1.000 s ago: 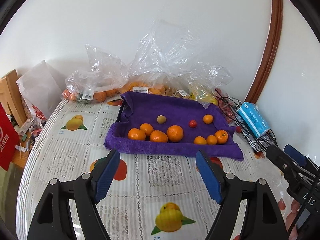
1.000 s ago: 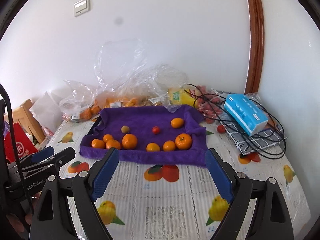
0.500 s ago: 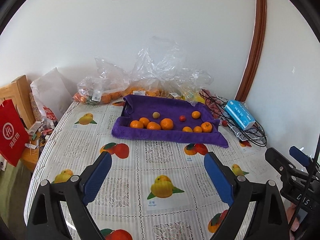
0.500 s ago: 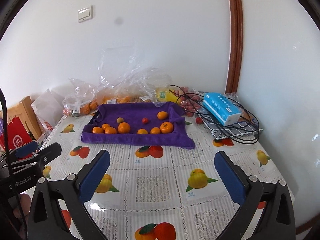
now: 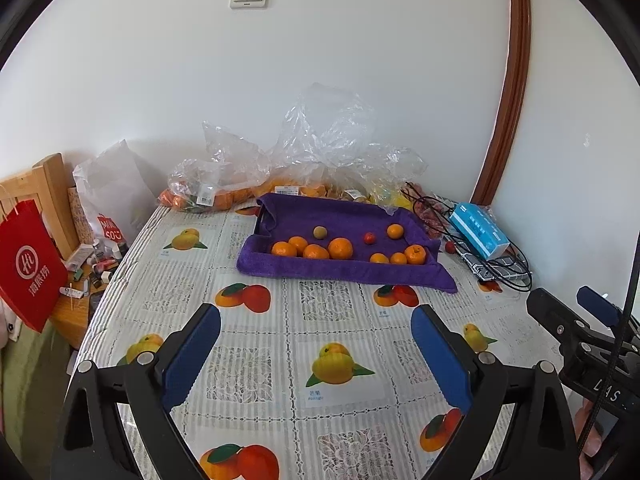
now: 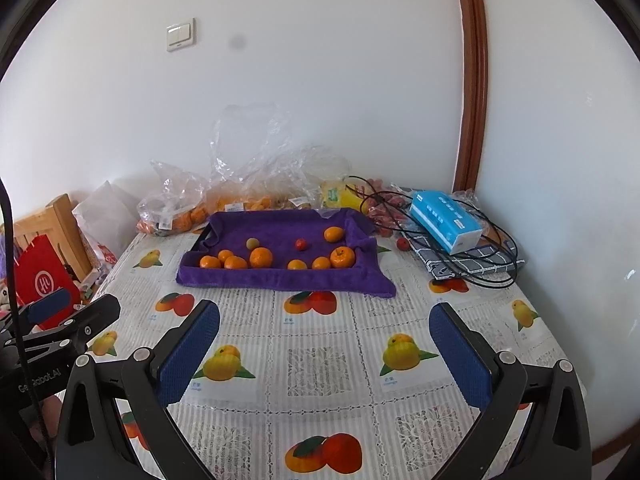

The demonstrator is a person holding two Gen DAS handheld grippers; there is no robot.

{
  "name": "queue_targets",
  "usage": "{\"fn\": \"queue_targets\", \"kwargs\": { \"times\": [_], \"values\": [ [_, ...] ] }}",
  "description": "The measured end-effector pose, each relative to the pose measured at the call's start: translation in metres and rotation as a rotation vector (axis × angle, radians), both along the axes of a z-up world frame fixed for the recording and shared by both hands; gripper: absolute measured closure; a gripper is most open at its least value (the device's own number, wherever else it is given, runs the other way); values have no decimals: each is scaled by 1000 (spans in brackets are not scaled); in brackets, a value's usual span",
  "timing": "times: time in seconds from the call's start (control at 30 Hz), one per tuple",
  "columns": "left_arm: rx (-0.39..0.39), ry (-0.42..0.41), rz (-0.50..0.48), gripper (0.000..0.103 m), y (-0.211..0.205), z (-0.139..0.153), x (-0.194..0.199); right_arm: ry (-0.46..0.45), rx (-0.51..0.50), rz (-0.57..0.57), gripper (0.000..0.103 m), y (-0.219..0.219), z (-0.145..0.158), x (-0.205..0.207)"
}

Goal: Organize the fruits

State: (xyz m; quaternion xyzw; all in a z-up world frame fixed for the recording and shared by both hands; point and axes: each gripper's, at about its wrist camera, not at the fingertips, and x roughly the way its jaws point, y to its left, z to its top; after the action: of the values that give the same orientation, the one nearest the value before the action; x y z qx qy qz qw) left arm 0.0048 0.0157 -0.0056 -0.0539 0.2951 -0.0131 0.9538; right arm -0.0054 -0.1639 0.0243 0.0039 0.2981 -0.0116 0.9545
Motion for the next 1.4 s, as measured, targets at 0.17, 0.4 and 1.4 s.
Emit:
{"fn": "queue_targets", "kwargs": {
  "times": [0.17, 0.4, 1.4],
  "values": [
    [4, 7, 1, 6, 0, -2, 0, 5, 8, -3, 0, 1, -1, 1],
    [6, 14, 7, 6, 3, -5, 0, 17, 9, -14, 0, 1, -4, 4],
    [3, 14, -6, 6, 2, -2, 3, 8, 4, -23, 0, 1, -2, 3]
  ]
}}
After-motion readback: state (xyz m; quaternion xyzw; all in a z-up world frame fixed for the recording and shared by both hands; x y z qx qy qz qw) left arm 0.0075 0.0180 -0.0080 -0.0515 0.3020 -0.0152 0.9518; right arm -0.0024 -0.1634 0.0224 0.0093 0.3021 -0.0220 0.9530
